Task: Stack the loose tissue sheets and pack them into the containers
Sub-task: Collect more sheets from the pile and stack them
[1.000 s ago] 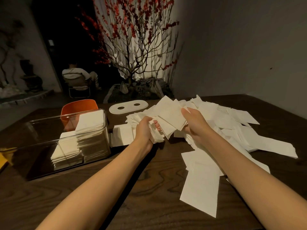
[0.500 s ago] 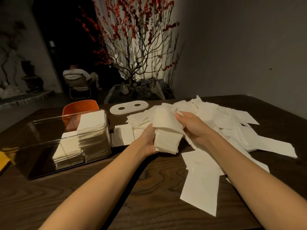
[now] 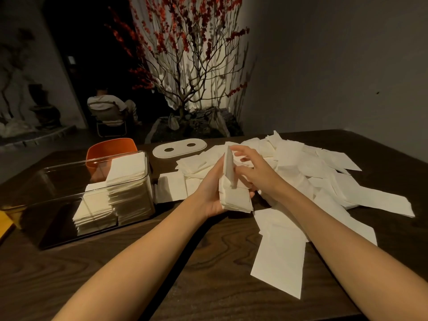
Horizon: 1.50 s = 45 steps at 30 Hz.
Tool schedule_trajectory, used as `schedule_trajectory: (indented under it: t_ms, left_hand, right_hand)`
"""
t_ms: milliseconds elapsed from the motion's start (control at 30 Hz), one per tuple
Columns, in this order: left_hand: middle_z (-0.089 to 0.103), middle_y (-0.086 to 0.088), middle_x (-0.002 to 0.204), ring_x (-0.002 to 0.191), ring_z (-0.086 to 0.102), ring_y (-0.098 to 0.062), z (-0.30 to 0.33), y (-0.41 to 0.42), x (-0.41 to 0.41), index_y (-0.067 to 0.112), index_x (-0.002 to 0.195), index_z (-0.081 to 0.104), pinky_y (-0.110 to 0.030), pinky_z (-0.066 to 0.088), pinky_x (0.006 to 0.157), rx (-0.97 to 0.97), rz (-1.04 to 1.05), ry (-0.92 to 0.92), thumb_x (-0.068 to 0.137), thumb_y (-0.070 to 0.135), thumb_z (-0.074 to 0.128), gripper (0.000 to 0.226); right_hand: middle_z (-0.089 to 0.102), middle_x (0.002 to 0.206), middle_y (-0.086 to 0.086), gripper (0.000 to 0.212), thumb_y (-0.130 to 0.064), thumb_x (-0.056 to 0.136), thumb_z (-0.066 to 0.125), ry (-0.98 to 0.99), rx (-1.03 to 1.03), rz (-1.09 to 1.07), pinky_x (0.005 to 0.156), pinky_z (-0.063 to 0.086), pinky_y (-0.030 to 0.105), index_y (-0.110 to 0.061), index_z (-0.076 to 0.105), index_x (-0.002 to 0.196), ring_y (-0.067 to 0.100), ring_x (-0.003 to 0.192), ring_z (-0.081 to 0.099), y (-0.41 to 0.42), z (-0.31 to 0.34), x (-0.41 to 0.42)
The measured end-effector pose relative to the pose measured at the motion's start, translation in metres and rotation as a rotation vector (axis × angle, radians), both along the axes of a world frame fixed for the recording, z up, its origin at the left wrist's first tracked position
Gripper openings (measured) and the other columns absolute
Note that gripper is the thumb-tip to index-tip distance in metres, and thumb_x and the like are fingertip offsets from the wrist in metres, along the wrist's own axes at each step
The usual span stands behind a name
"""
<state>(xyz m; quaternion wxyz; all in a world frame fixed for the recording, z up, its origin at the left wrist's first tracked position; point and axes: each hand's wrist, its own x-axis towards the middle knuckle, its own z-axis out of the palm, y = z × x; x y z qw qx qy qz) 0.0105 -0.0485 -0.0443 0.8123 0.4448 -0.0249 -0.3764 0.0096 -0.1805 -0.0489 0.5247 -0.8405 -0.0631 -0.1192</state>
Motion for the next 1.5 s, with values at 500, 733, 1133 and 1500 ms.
schedule_trajectory:
  t_ms: [500, 733, 1133, 1500]
  left_hand:
    - [0.068, -0.015, 0.095, 0.091, 0.062, -0.028, -0.005, 0.003, 0.007, 0.019, 0.114, 0.058, -0.042, 0.052, 0.080, 0.007, 0.064, -0.036, 0.088, 0.062, 0.050, 0.051]
    - [0.073, -0.015, 0.096, 0.088, 0.069, -0.027, -0.008, 0.001, 0.008, 0.014, 0.114, 0.061, -0.042, 0.056, 0.075, -0.134, 0.139, -0.051, 0.087, 0.061, 0.051, 0.055]
    - [0.066, -0.019, 0.102, 0.094, 0.061, -0.031, -0.011, 0.005, 0.011, 0.007, 0.103, 0.058, -0.046, 0.049, 0.082, -0.104, 0.219, 0.053, 0.092, 0.023, 0.050, 0.021]
    - [0.061, -0.016, 0.102, 0.089, 0.058, -0.024, -0.009, 0.007, 0.013, 0.007, 0.104, 0.054, -0.040, 0.047, 0.090, -0.119, 0.302, 0.099, 0.088, 0.027, 0.056, 0.026]
  right_hand:
    - [0.059, 0.117, -0.007, 0.013, -0.021, 0.097, 0.055, -0.003, 0.329, -0.128, 0.067, 0.057, 0.030, -0.027, 0.065, 0.103, 0.017, 0.105, 0.057, 0.000, 0.005, -0.005]
    - [0.062, 0.110, 0.004, 0.018, -0.029, 0.099, 0.050, 0.144, 0.322, -0.184, 0.088, 0.053, 0.039, -0.017, 0.058, 0.111, 0.020, 0.103, 0.060, 0.002, 0.007, -0.004]
    - [0.064, 0.115, -0.001, 0.019, -0.027, 0.096, 0.056, 0.009, -0.278, -0.335, 0.090, 0.053, 0.036, -0.020, 0.065, 0.110, 0.016, 0.100, 0.058, -0.001, -0.003, -0.002]
    - [0.029, 0.148, 0.009, 0.061, -0.032, 0.091, 0.059, 0.222, -1.098, -0.261, 0.106, 0.031, 0.050, -0.024, 0.031, 0.144, 0.030, 0.135, 0.029, -0.020, -0.007, 0.001]
